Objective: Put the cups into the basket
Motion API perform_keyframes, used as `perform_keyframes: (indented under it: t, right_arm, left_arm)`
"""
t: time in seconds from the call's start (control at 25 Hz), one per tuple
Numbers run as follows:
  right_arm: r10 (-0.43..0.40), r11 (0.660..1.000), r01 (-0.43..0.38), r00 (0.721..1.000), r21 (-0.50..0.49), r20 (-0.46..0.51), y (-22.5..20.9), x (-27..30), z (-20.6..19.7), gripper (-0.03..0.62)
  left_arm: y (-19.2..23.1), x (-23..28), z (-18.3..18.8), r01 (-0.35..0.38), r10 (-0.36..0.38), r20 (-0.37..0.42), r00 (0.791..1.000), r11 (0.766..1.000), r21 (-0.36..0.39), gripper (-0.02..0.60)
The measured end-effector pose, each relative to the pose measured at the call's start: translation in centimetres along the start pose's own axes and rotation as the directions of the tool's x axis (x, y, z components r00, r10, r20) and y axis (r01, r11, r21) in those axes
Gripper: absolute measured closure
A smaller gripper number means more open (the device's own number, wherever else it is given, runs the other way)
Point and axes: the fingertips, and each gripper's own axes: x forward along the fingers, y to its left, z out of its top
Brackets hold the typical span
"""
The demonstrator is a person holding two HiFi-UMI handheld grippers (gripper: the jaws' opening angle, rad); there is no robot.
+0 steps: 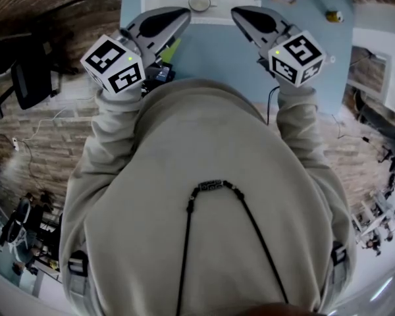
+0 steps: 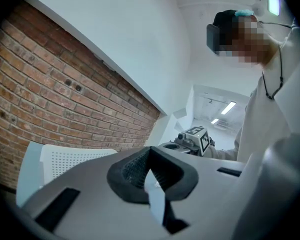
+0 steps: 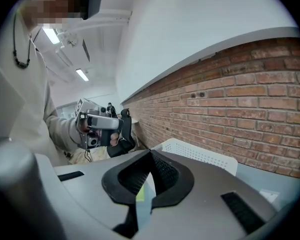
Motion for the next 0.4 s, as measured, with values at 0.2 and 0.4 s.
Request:
perform_keyframes:
  t: [0.2,0.4]
  right_arm:
    - [0.007,1.000,-0.007,1.000,-0.001,0.017,0.8,-0.1,0.3,0.582]
    - [0.019,1.000,-0.020,0.999,0.017,0.044,1.6,-1.7,0.8,0.582]
  left_arm:
    - [-0.3,-0.5,-0.4,-0.009,0.009,-0.005,1.000,1.000,0.012,0.584]
    - [-1.5,0.1,-0.3,-0.011,0.011,0.000,1.000,1.000,0.021,0.584]
